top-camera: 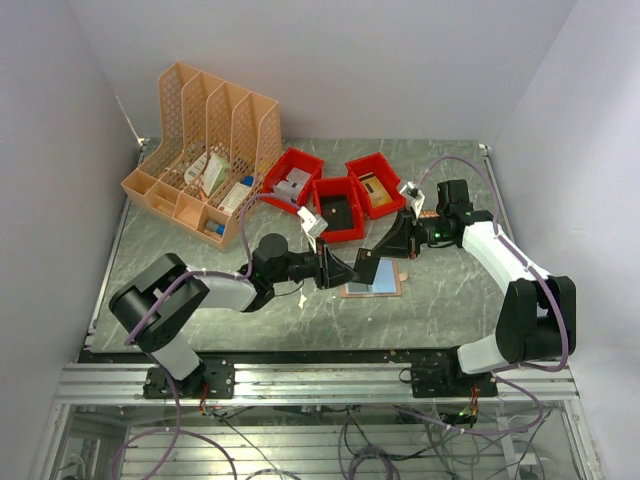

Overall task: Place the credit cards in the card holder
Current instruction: Pick up the credit card from the center of the board, then insert the credit card into the card holder.

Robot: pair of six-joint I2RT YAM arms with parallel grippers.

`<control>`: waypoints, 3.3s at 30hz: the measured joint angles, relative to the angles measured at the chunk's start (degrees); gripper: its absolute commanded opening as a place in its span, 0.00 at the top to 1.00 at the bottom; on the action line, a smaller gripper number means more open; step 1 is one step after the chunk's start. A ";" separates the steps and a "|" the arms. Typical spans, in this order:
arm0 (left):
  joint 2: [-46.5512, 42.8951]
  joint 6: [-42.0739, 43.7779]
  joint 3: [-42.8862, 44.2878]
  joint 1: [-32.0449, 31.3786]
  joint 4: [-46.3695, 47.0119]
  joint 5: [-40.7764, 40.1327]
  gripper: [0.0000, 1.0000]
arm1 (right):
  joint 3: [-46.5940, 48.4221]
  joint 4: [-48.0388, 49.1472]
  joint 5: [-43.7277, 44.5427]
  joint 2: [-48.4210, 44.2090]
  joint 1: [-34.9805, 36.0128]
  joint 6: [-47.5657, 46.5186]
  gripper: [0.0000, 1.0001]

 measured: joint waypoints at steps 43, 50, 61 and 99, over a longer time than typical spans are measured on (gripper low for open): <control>13.40 -10.40 2.71 -3.19 -14.21 -29.55 0.69 | 4.50 0.48 19.56 21.49 -6.80 9.97 1.00; 13.09 -10.43 2.71 -3.23 -14.97 -30.25 0.69 | 3.98 1.16 17.90 21.51 -6.84 11.45 1.00; 12.96 -10.43 2.71 -3.23 -15.32 -30.62 0.69 | 2.05 4.44 19.47 22.75 -6.84 15.19 1.00; 13.00 -8.79 4.63 -3.23 -18.43 -30.56 0.69 | 6.16 2.54 19.65 31.82 -4.42 16.50 1.00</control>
